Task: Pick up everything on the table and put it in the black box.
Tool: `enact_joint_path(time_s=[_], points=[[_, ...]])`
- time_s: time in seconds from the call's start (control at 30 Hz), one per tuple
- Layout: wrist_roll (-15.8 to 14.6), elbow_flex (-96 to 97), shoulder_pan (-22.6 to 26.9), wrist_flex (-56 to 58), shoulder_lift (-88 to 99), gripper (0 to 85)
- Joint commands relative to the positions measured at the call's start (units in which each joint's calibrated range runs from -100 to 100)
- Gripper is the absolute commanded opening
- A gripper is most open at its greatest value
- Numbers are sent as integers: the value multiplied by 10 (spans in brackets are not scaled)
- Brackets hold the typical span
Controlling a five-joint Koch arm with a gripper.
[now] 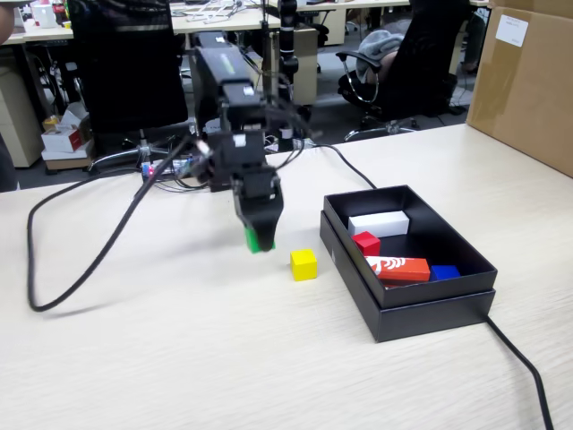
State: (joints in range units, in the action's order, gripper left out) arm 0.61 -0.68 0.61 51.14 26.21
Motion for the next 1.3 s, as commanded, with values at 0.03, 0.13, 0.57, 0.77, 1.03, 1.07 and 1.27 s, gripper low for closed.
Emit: enact_joint_path(time_s=[0.03,0.13,0.57,0.77,1.03,1.07,1.27], points=[[-14,-67,27,49,115,36],[-21,-95,48,62,139,36],[-70,-299,171,62,-108,37],[-81,-368,183,62,-274,37],[-86,-352,181,60,-374,69],[-86,-347,181,60,-376,80],[-87,-323,181,59,-388,211]])
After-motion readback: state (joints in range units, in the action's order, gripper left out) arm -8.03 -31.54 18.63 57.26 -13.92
